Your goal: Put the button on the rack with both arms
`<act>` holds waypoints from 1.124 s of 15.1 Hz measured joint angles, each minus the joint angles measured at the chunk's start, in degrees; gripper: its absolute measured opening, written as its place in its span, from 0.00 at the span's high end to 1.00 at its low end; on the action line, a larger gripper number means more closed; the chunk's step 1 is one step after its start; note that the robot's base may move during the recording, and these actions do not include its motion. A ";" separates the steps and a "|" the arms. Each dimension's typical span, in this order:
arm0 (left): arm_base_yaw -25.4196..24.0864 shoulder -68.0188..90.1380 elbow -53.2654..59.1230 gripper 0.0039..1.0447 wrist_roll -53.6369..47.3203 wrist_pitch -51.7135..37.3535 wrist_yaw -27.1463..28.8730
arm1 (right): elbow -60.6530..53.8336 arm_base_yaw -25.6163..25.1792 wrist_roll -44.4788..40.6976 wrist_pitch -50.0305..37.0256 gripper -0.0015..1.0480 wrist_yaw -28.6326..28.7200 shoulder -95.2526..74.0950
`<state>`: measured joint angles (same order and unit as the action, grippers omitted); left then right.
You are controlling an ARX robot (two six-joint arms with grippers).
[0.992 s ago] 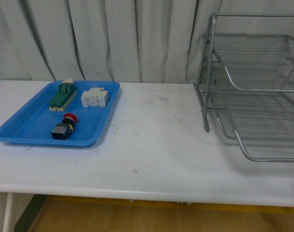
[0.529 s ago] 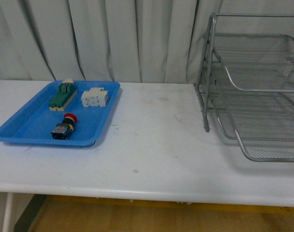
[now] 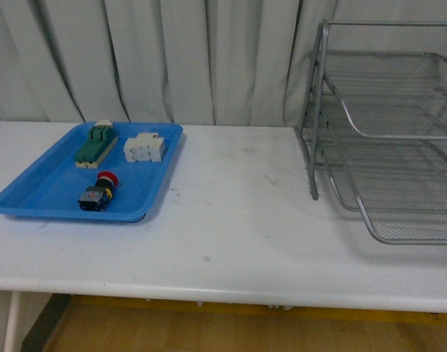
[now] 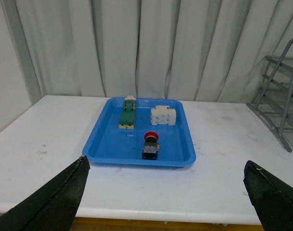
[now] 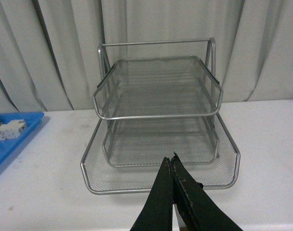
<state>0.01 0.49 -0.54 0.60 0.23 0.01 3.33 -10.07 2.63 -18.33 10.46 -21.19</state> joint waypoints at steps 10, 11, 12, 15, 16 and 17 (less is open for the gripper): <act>0.00 0.00 0.00 0.06 0.00 -0.02 0.00 | -2.64 10.05 -2.29 10.69 0.98 -10.38 12.92; 0.00 0.00 0.00 0.06 0.00 -0.02 0.02 | -2.67 10.05 -2.29 18.84 0.98 -10.40 19.15; 0.00 0.00 0.00 0.06 0.00 0.02 -0.02 | -2.54 10.05 -2.29 17.46 0.98 -10.43 21.00; 0.00 0.00 0.00 0.06 0.00 0.00 0.00 | -2.67 10.05 -2.29 18.58 0.98 -10.47 20.96; 0.00 0.00 0.00 0.06 0.00 -0.02 0.00 | -2.67 10.05 -2.29 18.53 0.98 -10.47 20.96; 0.00 0.00 0.00 0.06 0.00 -0.02 -0.02 | -2.67 10.05 -2.29 18.53 0.98 -10.47 20.96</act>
<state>0.01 0.49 -0.54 0.60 0.21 -0.01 0.67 -0.01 0.34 0.21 -0.01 -0.23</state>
